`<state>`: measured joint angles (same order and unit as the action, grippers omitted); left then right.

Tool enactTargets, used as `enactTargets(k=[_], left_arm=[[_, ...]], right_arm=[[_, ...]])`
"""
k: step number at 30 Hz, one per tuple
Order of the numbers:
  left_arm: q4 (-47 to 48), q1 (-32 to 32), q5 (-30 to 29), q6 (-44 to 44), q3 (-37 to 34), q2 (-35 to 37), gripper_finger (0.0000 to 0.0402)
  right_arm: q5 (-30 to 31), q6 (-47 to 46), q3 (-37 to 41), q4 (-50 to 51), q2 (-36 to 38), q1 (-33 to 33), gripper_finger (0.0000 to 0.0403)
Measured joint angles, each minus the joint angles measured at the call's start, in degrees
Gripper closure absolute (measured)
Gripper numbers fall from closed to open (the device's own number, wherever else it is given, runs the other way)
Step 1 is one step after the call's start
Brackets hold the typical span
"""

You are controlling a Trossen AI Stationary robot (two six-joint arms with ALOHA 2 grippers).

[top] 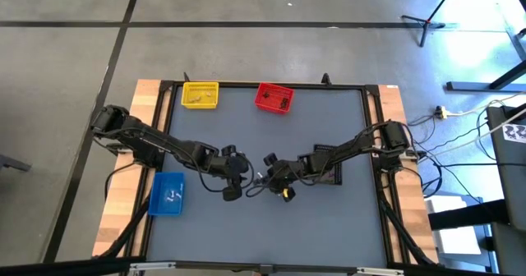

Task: Sort Halloween decoration
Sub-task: Put the black spider toy into the red bin

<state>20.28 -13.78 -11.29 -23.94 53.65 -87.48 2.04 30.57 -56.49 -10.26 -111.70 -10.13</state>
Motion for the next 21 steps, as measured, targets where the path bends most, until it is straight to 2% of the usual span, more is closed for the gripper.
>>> enactTargets(k=[21], left_arm=[[-0.4,0.0,0.0,0.0,0.0,0.0,0.0294]], right_arm=[[0.3,-0.2,0.0,0.0,0.0,0.0,0.0308]])
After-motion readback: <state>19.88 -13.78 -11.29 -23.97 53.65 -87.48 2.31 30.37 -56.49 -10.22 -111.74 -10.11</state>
